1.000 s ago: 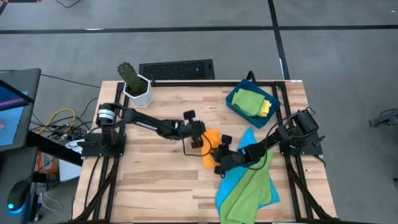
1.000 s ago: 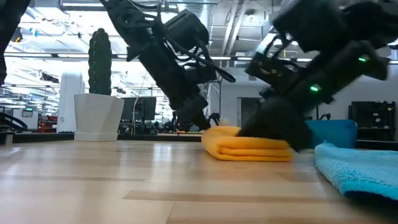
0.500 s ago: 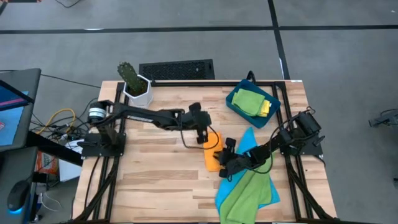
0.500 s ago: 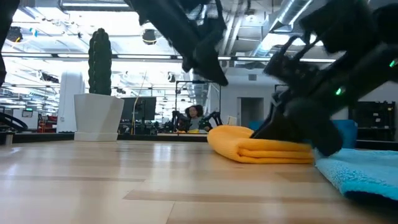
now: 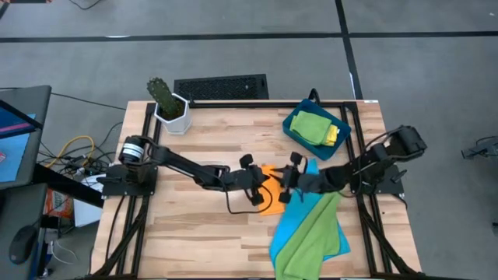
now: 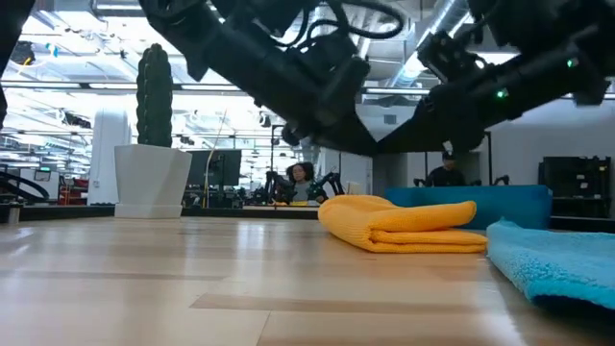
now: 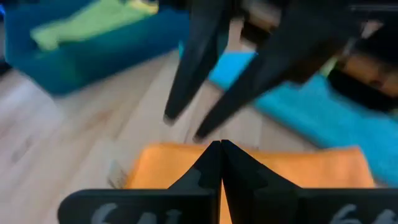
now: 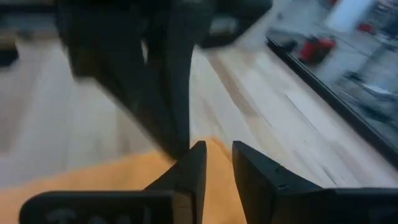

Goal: Fold microfiber towels
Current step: Fold the orange microfiber cloth

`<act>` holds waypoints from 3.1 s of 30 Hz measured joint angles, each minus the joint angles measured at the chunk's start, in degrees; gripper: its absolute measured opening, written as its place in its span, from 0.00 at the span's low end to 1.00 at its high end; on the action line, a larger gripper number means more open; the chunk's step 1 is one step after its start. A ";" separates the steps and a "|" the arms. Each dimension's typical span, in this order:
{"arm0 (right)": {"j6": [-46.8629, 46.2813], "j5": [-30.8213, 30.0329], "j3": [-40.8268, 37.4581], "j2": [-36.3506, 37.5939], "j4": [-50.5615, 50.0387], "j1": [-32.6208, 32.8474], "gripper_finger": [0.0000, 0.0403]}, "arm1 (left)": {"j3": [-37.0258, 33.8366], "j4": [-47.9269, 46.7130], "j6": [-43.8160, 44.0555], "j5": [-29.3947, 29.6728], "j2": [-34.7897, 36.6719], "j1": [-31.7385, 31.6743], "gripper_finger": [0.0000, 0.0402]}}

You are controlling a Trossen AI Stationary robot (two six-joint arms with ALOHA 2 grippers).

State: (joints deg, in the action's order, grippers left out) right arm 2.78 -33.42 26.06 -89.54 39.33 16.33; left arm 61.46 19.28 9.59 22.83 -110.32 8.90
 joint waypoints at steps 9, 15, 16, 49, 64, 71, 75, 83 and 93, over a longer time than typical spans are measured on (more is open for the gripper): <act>-0.78 14.46 -9.12 -10.58 32.78 -8.09 0.25 | -0.14 0.20 3.61 2.57 -0.44 3.48 0.00; -3.52 17.04 -6.26 -20.75 36.77 -10.07 0.25 | 0.87 6.16 4.01 2.37 -5.24 3.39 0.00; -4.25 16.98 -6.23 -21.78 36.75 -10.03 0.25 | 0.88 5.45 4.22 2.35 -5.78 3.42 0.00; -10.63 12.05 -7.81 -13.06 37.97 2.18 0.25 | 11.49 -20.87 -4.54 6.54 0.84 5.40 0.00; -21.26 2.45 -2.27 -24.95 37.89 14.44 0.16 | 3.48 -17.78 -8.49 -3.12 6.79 3.34 0.00; -18.00 -0.57 -0.86 -23.36 37.69 15.01 0.15 | 2.07 -10.75 -12.78 -2.81 9.36 2.92 0.00; -18.00 -0.03 1.29 -24.21 33.49 15.58 0.14 | 2.07 -8.73 -13.57 -8.82 5.26 0.69 0.00; -24.89 -1.28 3.24 -24.16 21.69 17.78 0.14 | 2.00 -5.39 -12.20 -13.75 -3.49 -2.11 0.00; -29.79 -2.09 3.38 -23.88 9.41 20.15 0.14 | 2.07 -6.03 -11.48 -9.92 -4.24 -3.41 0.00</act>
State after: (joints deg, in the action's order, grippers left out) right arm -27.01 -35.51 29.44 -113.41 48.75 36.47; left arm 63.54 13.24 -1.89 12.90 -114.56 5.49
